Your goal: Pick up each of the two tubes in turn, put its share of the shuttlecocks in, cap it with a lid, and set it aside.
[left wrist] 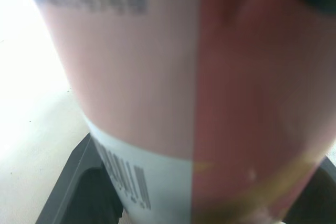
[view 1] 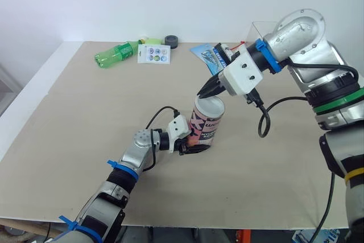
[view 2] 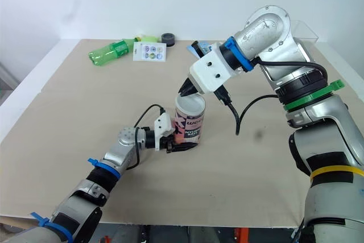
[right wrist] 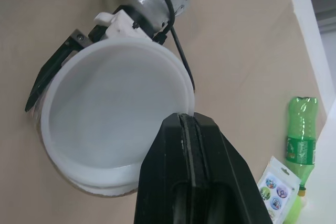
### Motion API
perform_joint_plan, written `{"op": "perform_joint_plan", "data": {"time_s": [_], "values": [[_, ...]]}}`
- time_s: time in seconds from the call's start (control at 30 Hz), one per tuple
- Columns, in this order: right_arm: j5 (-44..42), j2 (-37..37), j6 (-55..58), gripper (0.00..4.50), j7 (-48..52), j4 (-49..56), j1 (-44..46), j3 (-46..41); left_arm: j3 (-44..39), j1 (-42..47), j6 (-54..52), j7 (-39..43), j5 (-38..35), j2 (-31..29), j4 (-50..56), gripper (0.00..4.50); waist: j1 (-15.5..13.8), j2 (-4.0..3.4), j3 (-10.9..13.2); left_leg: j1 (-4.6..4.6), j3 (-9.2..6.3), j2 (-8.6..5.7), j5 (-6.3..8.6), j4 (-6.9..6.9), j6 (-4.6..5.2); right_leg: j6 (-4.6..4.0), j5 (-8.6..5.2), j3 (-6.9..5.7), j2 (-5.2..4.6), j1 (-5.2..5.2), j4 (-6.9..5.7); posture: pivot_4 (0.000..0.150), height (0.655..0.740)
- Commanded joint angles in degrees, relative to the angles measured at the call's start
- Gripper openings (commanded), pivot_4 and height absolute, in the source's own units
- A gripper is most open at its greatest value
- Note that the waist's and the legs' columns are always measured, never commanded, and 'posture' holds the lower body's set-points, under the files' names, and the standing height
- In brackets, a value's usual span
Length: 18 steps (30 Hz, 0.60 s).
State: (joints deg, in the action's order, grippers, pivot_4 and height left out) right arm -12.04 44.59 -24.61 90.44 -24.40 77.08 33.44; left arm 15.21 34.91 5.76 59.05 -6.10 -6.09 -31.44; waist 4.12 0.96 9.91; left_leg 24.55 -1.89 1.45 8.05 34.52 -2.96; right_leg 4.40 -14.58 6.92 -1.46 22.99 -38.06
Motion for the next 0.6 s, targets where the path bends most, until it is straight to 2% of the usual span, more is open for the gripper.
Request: {"op": "perform_joint_plan", "data": {"time_s": [0.03,0.37,0.6], "values": [[0.74,0.57,-1.87,0.06,2.06,-0.38,1.13,-0.93,0.25,-1.37,-1.86,-0.72,0.73,-0.38,-1.85,2.78,0.00,0.00,0.00,0.00,0.00,0.00,0.00,0.00,0.00,0.00,0.00,0.00,0.00,0.00,0.00,0.150,0.7400],[0.96,3.55,0.91,0.06,2.06,6.08,3.24,-0.63,0.01,-1.04,-2.09,-0.52,0.74,-0.67,-2.52,2.78,0.00,0.00,0.00,0.00,-0.01,0.00,0.00,-0.02,0.00,0.00,-0.02,0.00,0.00,0.01,0.00,0.150,0.7400],[4.11,2.73,-0.64,0.06,2.06,3.78,3.10,0.17,-0.05,-0.63,-1.98,-0.51,0.71,-0.47,-3.03,2.78,-0.01,0.00,0.00,-0.01,0.00,0.00,0.00,-0.01,0.00,-0.02,-0.01,0.00,-0.01,0.01,0.00,0.150,0.7400]]}}
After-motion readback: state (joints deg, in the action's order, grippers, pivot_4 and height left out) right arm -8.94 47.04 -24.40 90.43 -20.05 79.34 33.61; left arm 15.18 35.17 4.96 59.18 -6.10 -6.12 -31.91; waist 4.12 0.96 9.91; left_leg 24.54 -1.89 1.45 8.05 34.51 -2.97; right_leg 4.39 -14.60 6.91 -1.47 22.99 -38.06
